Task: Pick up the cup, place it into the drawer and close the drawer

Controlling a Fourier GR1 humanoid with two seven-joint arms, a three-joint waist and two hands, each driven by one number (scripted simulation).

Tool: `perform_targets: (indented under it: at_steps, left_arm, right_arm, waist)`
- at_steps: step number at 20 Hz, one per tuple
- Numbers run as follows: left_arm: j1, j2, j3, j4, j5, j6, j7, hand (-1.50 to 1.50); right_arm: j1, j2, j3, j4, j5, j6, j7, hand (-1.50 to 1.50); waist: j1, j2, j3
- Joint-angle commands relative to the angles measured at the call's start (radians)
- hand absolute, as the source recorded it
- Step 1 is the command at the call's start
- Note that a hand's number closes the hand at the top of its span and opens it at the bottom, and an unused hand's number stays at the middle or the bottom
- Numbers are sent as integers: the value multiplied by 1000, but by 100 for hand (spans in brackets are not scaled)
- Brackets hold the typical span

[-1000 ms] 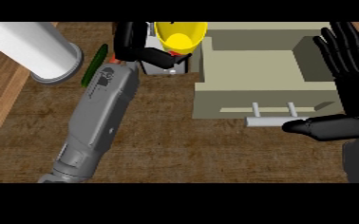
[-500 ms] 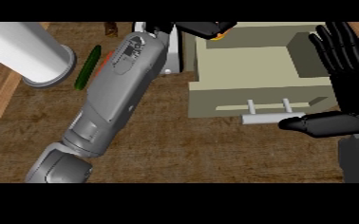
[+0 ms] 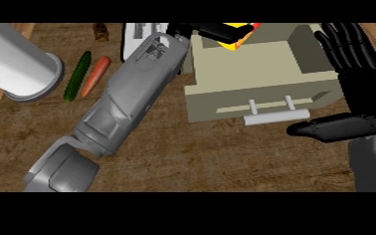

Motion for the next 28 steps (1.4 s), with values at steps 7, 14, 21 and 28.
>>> perform_targets:
  at_steps: [7, 14, 21, 28]
  left_arm:
    - [32, 0, -177, 78, 47, -51, 24, -150]
    - [91, 0, -127, 13, 198, -50, -76, -150]
    - [76, 0, -95, -68, 334, -58, -199, -150]
    - [84, 0, -96, -29, 374, 5, -275, -150]
  right_arm:
    - [-60, 27, 58, -9, 17, -3, 8, -150]
    - [-89, 49, 122, 18, -114, 123, 24, -150]
    - [-76, 1, 250, 10, -206, 314, 92, 150]
    - [-8, -179, 324, 10, -7, 438, 140, -150]
  waist:
    - [-80, 16, 0]
    - [-107, 30, -2]
    - [-76, 9, -3]
    - [-1, -5, -2]
